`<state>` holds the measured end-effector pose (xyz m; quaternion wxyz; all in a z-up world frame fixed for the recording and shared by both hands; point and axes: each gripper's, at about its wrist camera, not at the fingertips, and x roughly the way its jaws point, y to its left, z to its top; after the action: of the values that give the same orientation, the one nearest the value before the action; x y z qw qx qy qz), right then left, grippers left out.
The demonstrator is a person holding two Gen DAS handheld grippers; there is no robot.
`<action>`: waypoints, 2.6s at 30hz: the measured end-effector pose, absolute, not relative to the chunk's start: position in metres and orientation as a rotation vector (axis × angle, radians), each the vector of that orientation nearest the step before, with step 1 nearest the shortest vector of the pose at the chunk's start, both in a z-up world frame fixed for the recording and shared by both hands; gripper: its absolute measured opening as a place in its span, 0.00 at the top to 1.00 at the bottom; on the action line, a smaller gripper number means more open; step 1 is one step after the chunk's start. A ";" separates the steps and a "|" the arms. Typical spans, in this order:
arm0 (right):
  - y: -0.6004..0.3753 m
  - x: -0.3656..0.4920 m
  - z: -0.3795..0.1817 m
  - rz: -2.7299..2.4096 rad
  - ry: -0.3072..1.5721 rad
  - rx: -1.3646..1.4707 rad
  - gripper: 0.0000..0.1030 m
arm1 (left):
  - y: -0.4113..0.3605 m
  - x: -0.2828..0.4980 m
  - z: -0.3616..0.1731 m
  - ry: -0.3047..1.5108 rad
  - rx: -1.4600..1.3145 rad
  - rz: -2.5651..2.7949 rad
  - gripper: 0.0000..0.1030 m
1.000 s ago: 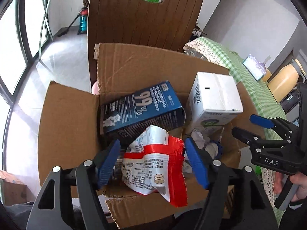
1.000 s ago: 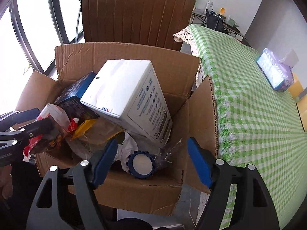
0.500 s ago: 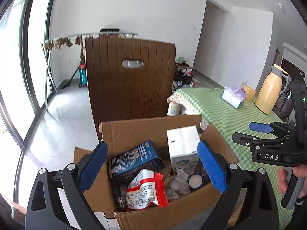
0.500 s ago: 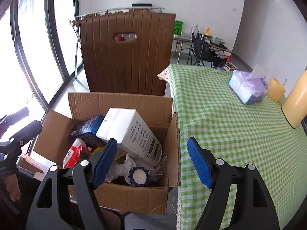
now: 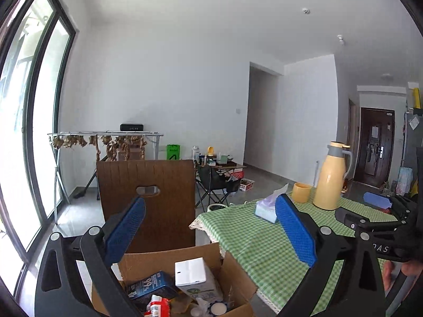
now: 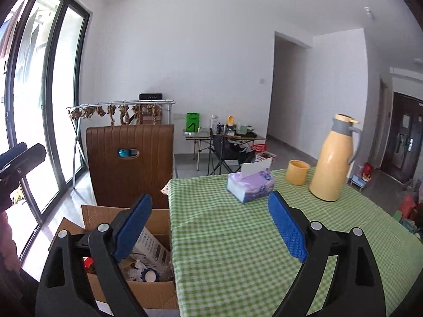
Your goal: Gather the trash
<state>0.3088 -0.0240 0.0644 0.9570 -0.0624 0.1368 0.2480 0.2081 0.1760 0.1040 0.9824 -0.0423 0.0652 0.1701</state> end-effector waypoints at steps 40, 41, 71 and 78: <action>-0.324 0.232 0.040 -0.127 0.345 -0.042 0.17 | -0.110 0.265 0.087 0.164 0.018 -0.200 0.07; -0.324 0.231 0.040 -0.124 0.346 -0.045 0.17 | -0.110 0.261 0.088 0.163 0.015 -0.199 0.07; -0.243 0.058 -0.030 0.018 0.364 -0.103 0.17 | -0.031 0.054 0.009 0.245 -0.019 -0.070 0.07; -0.228 0.050 -0.037 0.028 0.373 -0.115 0.17 | -0.014 0.049 0.001 0.262 -0.013 -0.052 0.07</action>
<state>0.0502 -0.2278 -0.0372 0.9809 -0.0572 0.1855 0.0140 0.0491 -0.0144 0.0010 0.9911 -0.0063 0.1305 -0.0261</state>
